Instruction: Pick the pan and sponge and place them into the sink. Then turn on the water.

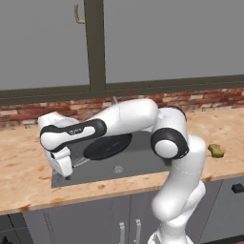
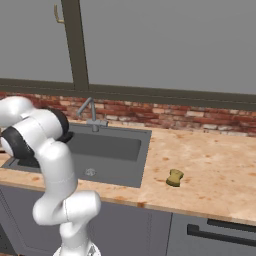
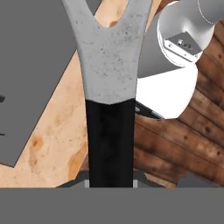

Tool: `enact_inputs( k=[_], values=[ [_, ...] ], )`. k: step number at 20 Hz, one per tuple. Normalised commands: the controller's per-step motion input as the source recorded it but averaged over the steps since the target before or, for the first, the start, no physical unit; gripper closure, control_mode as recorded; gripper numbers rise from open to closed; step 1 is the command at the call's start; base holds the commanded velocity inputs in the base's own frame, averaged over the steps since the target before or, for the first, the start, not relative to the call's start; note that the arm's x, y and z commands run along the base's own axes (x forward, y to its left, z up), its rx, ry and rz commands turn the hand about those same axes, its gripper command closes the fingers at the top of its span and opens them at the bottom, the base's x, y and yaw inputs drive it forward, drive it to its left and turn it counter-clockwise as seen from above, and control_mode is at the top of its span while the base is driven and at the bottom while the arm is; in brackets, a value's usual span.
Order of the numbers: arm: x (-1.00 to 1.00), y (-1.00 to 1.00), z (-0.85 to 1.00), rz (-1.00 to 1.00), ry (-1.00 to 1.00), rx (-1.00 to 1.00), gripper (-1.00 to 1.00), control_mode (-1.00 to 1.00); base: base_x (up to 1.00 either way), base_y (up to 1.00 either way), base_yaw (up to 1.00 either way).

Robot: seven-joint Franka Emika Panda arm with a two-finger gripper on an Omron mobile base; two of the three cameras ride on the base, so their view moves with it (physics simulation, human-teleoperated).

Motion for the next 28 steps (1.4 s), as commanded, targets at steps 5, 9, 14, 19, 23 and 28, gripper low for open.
enact_inputs(
  k=[5, 9, 14, 19, 23, 28],
  values=[
    [0.00, -0.17, 0.00, -0.16, -0.03, 0.01, 1.00, -1.00, 0.00, 0.00, 0.00],
    [0.00, -0.18, 0.00, -0.14, -0.04, 0.04, 1.00, -1.00, 0.00, 0.00, 0.00],
    [0.01, -0.25, 0.00, -0.08, -0.01, 0.08, 1.00, -1.00, 0.00, 0.00, 0.00],
    [0.10, -0.26, 0.01, -0.01, 0.00, 0.10, 1.00, -1.00, 0.00, 0.00, 0.00],
    [0.14, -0.24, 0.02, 0.00, -0.02, 0.13, 1.00, -1.00, 0.00, 0.00, 0.00],
    [0.19, -0.11, 0.00, 0.02, -0.01, 0.14, 1.00, -1.00, 0.00, 0.00, 0.00]
  ],
)
